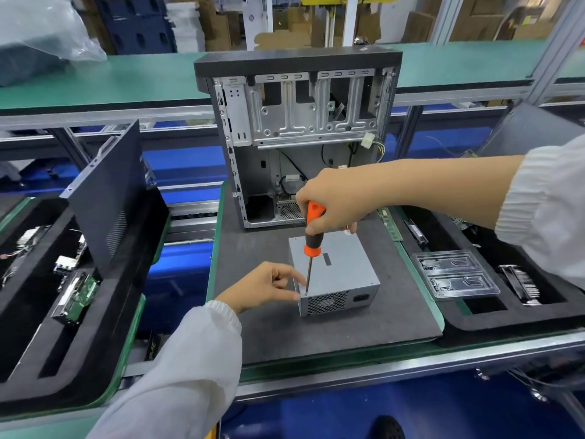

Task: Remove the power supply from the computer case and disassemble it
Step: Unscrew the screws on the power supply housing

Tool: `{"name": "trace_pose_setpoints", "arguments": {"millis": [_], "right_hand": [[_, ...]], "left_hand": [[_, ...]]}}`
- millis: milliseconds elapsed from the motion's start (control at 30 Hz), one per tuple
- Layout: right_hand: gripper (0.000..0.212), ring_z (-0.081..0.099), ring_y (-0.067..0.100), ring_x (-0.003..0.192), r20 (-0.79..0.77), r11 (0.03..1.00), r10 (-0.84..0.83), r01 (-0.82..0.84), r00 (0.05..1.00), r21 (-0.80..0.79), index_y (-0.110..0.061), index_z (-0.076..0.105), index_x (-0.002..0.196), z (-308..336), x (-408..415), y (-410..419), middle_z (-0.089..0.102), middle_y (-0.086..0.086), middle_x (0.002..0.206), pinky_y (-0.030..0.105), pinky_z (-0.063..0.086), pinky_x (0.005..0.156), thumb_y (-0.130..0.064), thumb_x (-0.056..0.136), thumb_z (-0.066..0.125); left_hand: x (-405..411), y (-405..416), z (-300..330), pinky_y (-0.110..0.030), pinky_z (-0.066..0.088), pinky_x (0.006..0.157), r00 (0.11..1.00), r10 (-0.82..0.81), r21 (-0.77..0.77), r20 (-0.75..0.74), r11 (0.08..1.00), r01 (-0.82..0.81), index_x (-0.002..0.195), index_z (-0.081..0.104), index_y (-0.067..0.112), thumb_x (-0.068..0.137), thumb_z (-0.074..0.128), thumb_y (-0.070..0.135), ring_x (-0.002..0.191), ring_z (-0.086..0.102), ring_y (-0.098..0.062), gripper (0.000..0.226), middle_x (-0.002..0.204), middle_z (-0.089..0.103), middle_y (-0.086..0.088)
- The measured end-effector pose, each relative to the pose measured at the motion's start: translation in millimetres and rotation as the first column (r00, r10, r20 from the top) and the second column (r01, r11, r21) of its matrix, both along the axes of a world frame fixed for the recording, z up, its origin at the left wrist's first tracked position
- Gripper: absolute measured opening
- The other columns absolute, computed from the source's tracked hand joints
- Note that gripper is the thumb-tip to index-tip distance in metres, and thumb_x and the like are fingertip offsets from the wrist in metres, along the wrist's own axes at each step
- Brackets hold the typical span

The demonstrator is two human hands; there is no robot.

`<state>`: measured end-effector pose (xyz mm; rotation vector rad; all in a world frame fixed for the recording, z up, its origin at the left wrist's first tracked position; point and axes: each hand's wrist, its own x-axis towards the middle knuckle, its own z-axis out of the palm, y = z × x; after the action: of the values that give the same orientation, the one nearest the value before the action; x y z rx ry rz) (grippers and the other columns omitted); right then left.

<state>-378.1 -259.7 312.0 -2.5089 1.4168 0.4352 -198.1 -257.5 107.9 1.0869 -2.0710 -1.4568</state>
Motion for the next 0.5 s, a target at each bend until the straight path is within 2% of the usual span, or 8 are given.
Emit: {"name": "trace_pose_setpoints", "arguments": {"millis": [67,167,233,300,333,400,500], "right_hand": [[0.023,0.059,-0.002,0.042,0.013,1.0,0.01,-0.009,1.0,-0.027,-0.015,0.053,0.098,1.7,-1.5,-1.3,0.061,-0.001,0.066,0.009,0.041,0.044,-0.036,0.093,0.058],[0.026,0.066,0.009,0.049,0.056,0.999,-0.031,0.03,0.998,0.019,-0.014,0.056,0.102,8.7,-4.8,-5.1,0.068,0.003,0.07,0.017,0.045,0.049,-0.039,0.092,0.058],[0.026,0.067,0.013,0.049,0.079,0.998,-0.057,0.054,0.995,0.036,-0.015,0.057,0.102,15.2,-7.7,-7.4,0.07,0.003,0.068,0.02,0.047,0.052,-0.039,0.091,0.058],[0.026,0.067,0.013,0.048,0.106,0.997,-0.07,0.068,0.992,0.026,-0.014,0.057,0.101,19.2,-11.1,-10.0,0.069,0.002,0.063,0.021,0.046,0.052,-0.039,0.091,0.058],[0.026,0.067,0.013,0.047,0.124,0.997,-0.079,0.077,0.989,0.025,-0.014,0.058,0.1,19.9,-12.7,-11.6,0.068,0.001,0.06,0.021,0.045,0.052,-0.038,0.091,0.058],[0.026,0.066,0.013,0.046,0.162,0.994,-0.106,0.102,0.981,0.037,-0.012,0.059,0.1,19.5,-15.6,-16.1,0.065,-0.003,0.052,0.022,0.046,0.053,-0.036,0.091,0.059],[0.025,0.067,0.013,0.047,0.248,0.986,-0.168,0.162,0.954,0.044,-0.01,0.058,0.098,16.2,-23.8,-25.6,0.066,-0.006,0.05,0.026,0.052,0.058,-0.034,0.091,0.059]], "left_hand": [[-1.4,4.6,-7.8,-0.022,0.026,0.056,0.999,0.028,0.005,-0.023,1.0,-0.028,0.106,0.071,0.014,0.084,0.077,0.016,0.056,0.02,-0.014,0.023,0.061,0.02,0.005],[-8.2,6.5,-16.5,-0.027,0.022,0.059,0.987,0.14,0.015,-0.08,0.99,-0.139,0.104,0.074,0.019,0.082,0.078,0.021,0.057,0.02,-0.015,0.022,0.059,0.02,0.004],[-14.0,7.0,-18.9,-0.027,0.035,0.063,0.974,0.193,0.013,-0.121,0.981,-0.193,0.1,0.076,0.018,0.084,0.076,0.017,0.056,0.036,-0.012,0.016,0.054,0.039,-0.001],[-18.7,6.7,-20.0,-0.027,0.047,0.081,0.956,0.238,0.031,-0.169,0.971,-0.236,0.092,0.078,0.017,0.087,0.073,0.013,0.074,0.059,-0.015,0.009,0.073,0.066,-0.011],[-20.0,6.5,-20.3,-0.024,0.049,0.084,0.947,0.256,0.045,-0.193,0.967,-0.252,0.089,0.079,0.017,0.087,0.072,0.011,0.08,0.063,-0.015,0.01,0.081,0.071,-0.012],[-20.7,5.7,-20.4,-0.015,0.044,0.072,0.939,0.283,0.04,-0.195,0.959,-0.281,0.085,0.079,0.018,0.09,0.069,0.012,0.07,0.057,-0.015,0.013,0.077,0.068,-0.01],[-17.3,1.6,-23.5,-0.017,0.029,0.053,0.91,0.368,0.068,-0.192,0.93,-0.362,0.081,0.075,0.013,0.097,0.059,0.019,0.056,0.031,-0.013,0.023,0.06,0.042,0.0]]}}
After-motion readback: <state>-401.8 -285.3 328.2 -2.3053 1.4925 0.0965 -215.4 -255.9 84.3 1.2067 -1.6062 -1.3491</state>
